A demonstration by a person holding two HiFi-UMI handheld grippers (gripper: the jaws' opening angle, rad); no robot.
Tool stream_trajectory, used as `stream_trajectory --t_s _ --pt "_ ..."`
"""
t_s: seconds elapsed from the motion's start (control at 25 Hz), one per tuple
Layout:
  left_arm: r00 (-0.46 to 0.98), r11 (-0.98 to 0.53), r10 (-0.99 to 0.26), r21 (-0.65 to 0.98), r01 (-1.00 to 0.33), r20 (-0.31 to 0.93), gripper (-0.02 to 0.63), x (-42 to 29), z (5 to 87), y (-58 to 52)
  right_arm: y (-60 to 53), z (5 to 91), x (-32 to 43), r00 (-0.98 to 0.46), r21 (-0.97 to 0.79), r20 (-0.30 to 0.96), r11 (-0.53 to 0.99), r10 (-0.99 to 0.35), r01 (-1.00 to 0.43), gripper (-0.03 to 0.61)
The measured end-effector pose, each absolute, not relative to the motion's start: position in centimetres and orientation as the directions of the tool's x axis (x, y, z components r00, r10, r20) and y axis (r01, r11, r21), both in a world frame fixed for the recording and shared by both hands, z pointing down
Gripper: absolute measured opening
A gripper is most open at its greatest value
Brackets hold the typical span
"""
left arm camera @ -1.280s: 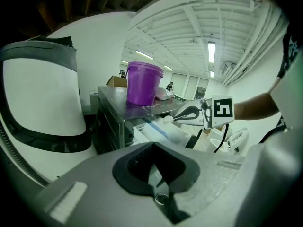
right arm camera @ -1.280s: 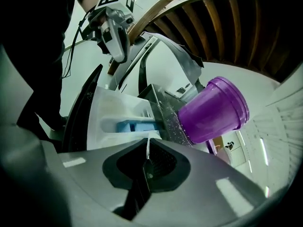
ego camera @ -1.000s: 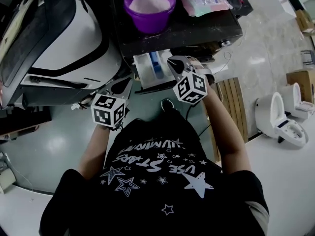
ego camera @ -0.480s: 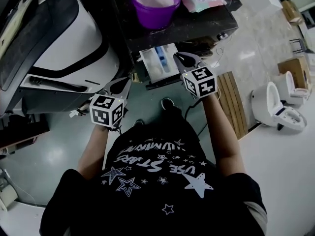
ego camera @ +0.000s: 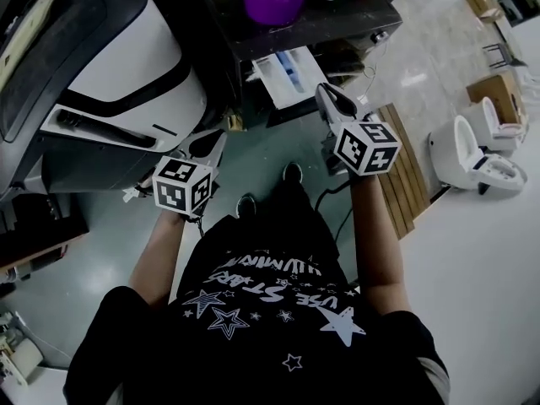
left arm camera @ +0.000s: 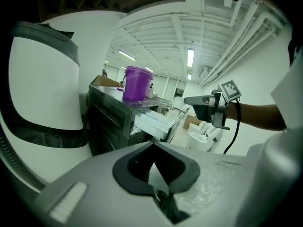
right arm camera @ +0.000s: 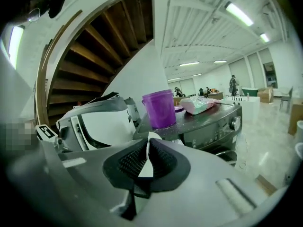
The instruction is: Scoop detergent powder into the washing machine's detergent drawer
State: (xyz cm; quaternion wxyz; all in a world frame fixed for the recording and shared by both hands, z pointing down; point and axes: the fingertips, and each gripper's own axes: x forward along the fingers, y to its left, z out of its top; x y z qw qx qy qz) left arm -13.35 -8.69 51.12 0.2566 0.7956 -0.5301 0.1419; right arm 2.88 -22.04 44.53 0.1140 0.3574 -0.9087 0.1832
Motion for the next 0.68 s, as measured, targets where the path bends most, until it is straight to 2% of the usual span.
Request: stream_trajectory --t_s 0.44,0.68 --pt "0.458 -0.381 -0.749 0.254 -0.889 0.479 0.002 -9.6 50.5 -6.0 -15.9 44.7 6.8 -0.702 -0.35 0.306 0.61 -0.643 -0.711 0.035" --pt "0.453 -0.38 -0.748 0.246 -0.892 0.486 0.002 -7.0 49.7 -4.8 -13.3 44.2 9.0 -0.716 -0.349 0.306 0.626 -0.627 -0.697 0.036"
